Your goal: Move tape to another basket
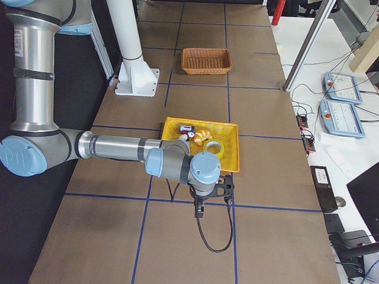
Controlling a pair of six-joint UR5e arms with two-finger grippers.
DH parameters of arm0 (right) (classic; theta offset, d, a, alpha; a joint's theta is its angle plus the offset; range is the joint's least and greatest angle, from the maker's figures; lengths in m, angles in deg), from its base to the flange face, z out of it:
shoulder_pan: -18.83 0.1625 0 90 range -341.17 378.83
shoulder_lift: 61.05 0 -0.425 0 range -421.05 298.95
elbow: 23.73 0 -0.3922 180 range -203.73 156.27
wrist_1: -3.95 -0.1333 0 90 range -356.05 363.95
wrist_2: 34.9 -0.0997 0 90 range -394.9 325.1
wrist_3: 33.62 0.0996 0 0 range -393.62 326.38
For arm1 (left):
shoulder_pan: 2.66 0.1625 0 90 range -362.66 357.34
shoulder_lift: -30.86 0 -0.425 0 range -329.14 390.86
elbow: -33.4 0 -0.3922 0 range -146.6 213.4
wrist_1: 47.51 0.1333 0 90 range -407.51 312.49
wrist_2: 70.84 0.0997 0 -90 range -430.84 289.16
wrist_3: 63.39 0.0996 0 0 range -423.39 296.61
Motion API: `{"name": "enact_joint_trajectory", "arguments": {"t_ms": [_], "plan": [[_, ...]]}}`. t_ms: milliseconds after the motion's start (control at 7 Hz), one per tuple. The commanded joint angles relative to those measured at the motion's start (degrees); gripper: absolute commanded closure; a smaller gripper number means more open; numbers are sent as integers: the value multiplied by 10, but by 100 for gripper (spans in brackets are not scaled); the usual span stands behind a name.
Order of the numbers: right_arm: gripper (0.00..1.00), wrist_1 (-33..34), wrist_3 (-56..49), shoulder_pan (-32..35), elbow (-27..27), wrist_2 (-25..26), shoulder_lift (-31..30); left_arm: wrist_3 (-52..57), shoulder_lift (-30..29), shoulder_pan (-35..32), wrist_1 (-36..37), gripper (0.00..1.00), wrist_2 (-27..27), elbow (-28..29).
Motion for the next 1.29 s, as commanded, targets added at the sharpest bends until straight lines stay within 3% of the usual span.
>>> {"name": "enact_joint_trajectory", "arguments": {"t_ms": [0,143,429,714,857,1143], "plan": [[0,-1,2,-3,8,-1,16,-22,-2,0,0,0,1,-26],[0,-1,31,-35,36,3,17,-22,-2,0,0,0,0,-28],[0,3,185,-94,61,-2,95,-23,-2,0,0,0,0,-38],[0,-1,236,-163,73,-5,119,-26,-3,1,-1,0,0,-39],[0,-35,272,-195,70,-3,119,-36,-5,3,-1,0,0,-43],[0,-233,450,-245,11,4,113,-88,-6,13,-1,0,0,-71]]}}
